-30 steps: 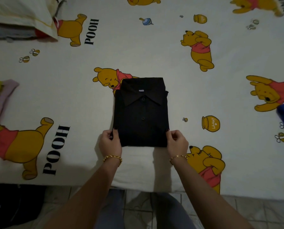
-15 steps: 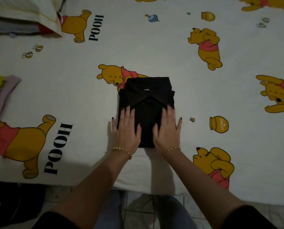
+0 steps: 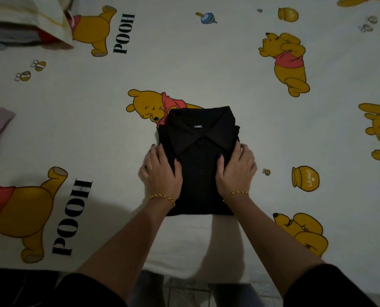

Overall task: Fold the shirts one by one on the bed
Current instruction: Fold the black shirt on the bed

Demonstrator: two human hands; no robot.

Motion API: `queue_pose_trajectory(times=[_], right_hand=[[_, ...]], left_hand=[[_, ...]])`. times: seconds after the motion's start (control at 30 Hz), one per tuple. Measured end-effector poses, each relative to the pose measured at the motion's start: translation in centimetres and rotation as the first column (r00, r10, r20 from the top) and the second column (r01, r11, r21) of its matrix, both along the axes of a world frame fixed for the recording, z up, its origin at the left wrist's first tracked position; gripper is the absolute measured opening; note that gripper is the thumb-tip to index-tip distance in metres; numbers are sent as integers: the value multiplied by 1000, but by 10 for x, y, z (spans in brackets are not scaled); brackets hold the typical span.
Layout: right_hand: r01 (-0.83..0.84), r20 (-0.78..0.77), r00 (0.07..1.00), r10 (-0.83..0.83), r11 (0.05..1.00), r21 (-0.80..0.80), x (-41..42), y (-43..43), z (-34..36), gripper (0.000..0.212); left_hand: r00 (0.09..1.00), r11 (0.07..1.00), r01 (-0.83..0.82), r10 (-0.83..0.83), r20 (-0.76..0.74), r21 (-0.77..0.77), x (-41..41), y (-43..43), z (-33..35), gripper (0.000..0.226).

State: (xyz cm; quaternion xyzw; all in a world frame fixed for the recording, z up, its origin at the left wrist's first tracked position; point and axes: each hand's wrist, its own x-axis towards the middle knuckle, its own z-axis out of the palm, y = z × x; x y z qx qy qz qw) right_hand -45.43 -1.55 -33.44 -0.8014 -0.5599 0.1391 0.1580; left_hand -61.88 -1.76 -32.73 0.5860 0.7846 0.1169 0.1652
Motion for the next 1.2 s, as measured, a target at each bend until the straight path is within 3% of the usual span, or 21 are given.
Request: queue_pose_trajectory(times=[0.1, 0.17, 0.23, 0.3, 0.5, 0.6, 0.77, 0.87, 1.03, 1.2], right_hand=[[149, -113, 982, -152, 988, -40, -4, 10, 8, 49], [263, -266, 917, -296, 952, -154, -4, 18, 16, 42], [299, -395, 813, -427, 890, -345, 0, 27, 23, 41], [243, -502, 739, -450, 872, -425, 4, 32, 32, 37], [190, -616, 723, -314, 947, -259, -18, 24, 95, 25], [176, -653, 715, -249, 969, -176, -47, 13, 141, 20], [142, -705, 699, -122, 989, -30, -105, -12, 209, 20], [79, -748, 662, -45, 997, 10, -140, -26, 236, 31], [-61, -796, 604, 41, 998, 5, -187, -51, 265, 40], [-147, -754, 651, 90, 989, -8, -229, -90, 272, 40]], left_hand=[[953, 986, -168, 159, 256, 13, 1, 18, 11, 52], [838, 941, -293, 338, 429, -171, 0, 31, 21, 46], [764, 890, -262, 428, 483, -373, -5, 40, 32, 44], [721, 880, -154, 410, 558, -448, -11, 42, 43, 41], [522, 943, -90, 320, 791, -321, -41, 34, 97, 40], [473, 959, -43, 266, 840, -280, -77, 27, 132, 43], [469, 987, -6, 143, 872, -159, -145, 16, 194, 38], [502, 996, -30, 86, 861, -82, -183, 5, 227, 43], [569, 997, -72, 68, 820, -32, -242, -25, 250, 46], [584, 995, -100, 68, 809, -11, -292, -74, 256, 42]])
